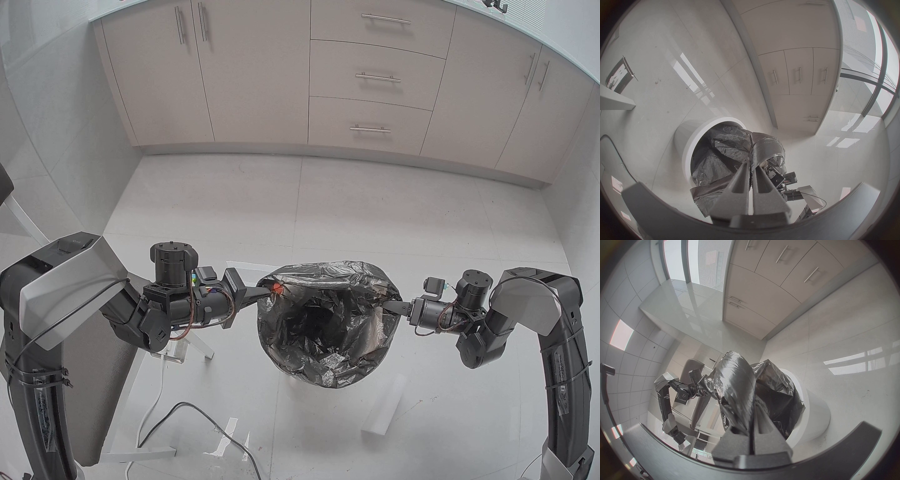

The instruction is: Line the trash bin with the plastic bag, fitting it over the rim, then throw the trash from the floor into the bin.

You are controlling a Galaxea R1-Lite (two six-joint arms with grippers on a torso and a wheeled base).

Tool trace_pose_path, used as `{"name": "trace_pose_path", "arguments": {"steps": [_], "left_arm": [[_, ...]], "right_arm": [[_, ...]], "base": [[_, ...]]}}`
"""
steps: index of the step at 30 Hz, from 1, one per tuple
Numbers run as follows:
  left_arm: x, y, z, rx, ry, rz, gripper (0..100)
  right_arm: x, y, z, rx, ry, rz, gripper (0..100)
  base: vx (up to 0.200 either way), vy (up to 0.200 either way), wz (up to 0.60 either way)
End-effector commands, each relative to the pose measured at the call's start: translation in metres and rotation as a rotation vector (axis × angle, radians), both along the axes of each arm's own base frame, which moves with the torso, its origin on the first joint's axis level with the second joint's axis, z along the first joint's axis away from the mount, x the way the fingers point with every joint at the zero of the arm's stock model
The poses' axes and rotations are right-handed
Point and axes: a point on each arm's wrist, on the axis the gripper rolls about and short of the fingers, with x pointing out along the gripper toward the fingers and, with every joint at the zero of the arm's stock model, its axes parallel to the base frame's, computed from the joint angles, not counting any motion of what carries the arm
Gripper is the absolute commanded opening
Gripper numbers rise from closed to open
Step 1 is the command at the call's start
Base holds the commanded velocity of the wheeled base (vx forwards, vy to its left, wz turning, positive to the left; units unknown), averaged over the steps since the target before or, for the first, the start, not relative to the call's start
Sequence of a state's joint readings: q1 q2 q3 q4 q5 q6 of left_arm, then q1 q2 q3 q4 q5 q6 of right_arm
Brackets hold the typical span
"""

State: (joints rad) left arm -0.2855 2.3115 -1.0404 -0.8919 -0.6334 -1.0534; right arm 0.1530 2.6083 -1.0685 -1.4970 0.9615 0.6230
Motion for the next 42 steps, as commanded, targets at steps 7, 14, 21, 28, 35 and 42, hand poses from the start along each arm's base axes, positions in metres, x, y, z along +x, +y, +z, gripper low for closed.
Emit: {"name": "trace_pose_path", "arguments": {"steps": [7, 14, 21, 28, 35, 42], "left_arm": [[0.000, 0.000, 0.002, -0.003, -0.003, -0.001, 0], [0.000, 0.001, 0.003, -0.002, -0.003, 0.000, 0], [-0.001, 0.001, 0.010, -0.006, -0.019, 0.000, 0], [-0.005, 0.002, 0.015, -0.006, -0.016, 0.000, 0], [-0.005, 0.002, 0.013, -0.003, -0.006, -0.001, 0], [-0.005, 0.001, 0.013, -0.003, -0.007, -0.003, 0]], "right_arm": [[0.006, 0.001, 0.015, 0.009, -0.053, -0.001, 0], [0.012, 0.005, 0.024, 0.014, -0.091, -0.090, 0], [0.000, 0.018, 0.038, 0.012, -0.084, -0.056, 0], [-0.007, 0.026, 0.024, -0.020, -0.011, -0.038, 0], [-0.005, 0.018, 0.008, -0.085, -0.077, -0.069, 0], [-0.002, 0.018, 0.023, -0.106, -0.112, -0.097, 0]], "base": [[0.000, 0.000, 0.00], [0.000, 0.000, 0.00], [0.000, 0.000, 0.00], [0.000, 0.000, 0.00], [0.000, 0.000, 0.00], [0.000, 0.000, 0.00]]}}
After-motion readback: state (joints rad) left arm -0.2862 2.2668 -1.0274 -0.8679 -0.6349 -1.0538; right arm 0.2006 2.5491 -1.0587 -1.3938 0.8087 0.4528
